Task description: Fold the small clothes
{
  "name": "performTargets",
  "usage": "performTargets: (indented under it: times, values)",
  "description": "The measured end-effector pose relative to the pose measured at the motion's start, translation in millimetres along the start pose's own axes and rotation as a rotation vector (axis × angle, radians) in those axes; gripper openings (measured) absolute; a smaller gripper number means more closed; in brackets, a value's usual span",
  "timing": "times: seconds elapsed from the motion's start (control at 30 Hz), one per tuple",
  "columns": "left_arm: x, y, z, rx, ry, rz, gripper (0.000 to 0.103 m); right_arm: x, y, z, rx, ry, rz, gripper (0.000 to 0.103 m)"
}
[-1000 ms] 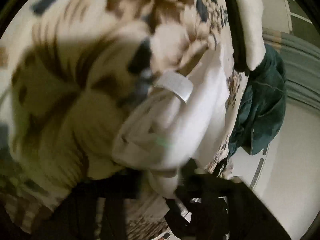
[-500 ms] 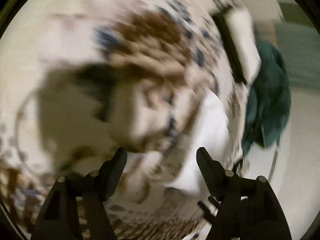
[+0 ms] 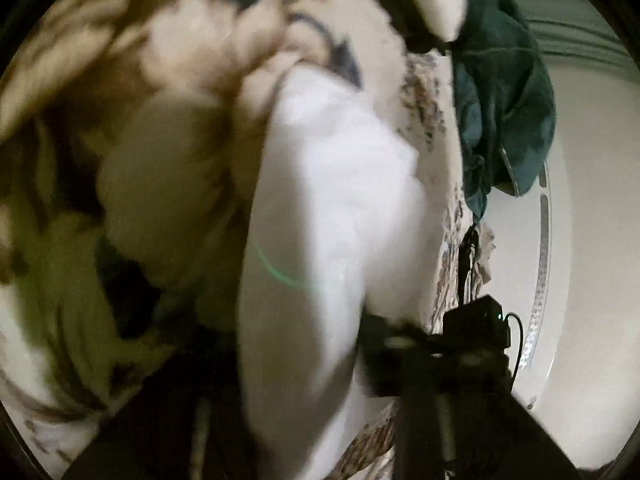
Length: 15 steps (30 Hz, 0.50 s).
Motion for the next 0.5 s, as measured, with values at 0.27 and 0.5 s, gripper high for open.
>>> performTargets:
  times: [0.27,0.5]
  values:
    - [47,-30,45,-0.029,0.009,0.073,0.014,41,10,-75,0.067,0.009,0.075,0.011]
    - [91,-106,119,-0.142,0.047,0.159,0.014,82,-37,-196,0.21,-0.021,0.166,0.011]
Point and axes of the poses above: each gripper's, at about its wrist camera, not at the fingertips, and x roughly against the way its jaws point, z to its right, y to its underside, the point moved 1 cm from there along -x, roughly the way its jaws point, and after that the axes turned 7 degrees about y, right-handed, at the moved point
